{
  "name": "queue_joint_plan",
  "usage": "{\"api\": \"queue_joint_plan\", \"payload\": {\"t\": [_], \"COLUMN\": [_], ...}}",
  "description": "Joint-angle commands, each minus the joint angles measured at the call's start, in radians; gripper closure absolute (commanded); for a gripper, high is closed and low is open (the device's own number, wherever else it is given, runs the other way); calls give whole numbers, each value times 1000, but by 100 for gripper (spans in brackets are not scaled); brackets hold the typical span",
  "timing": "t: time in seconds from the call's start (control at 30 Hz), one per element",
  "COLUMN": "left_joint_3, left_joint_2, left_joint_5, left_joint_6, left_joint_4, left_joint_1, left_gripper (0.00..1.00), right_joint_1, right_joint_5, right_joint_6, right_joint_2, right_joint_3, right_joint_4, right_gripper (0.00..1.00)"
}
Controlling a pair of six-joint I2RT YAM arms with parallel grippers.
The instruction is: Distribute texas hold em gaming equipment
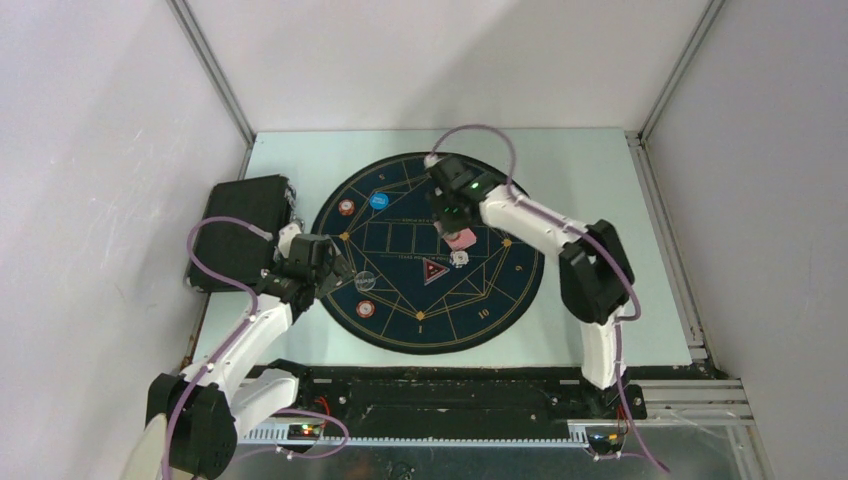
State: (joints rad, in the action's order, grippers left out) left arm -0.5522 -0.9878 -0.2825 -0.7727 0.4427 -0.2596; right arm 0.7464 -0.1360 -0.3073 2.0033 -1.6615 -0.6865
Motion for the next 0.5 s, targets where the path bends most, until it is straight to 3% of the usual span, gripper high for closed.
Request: {"api": "queue_joint_plan", "payload": {"t": [0.0,0.27,0.47], "left_joint_3": [3,-3,-4], "left_joint_2": [11,-17,-36], "left_joint_5": [2,10,12], "left_joint_6": [24,30,30], "left_joint_4": [-25,-41,-50], "left_joint_1": [-4,-4,-4], "left_gripper": [0,0,0], "right_joint_1": [-194,-426,-465], "right_joint_5": [-16,-10,-30], "right_joint_6": [-8,-1,20], "right_joint_2": [-82,13,110], "right_joint_3": [1,-56,-134], "right_joint_4": [-33,-31,-33], "right_gripper": [99,99,98]}}
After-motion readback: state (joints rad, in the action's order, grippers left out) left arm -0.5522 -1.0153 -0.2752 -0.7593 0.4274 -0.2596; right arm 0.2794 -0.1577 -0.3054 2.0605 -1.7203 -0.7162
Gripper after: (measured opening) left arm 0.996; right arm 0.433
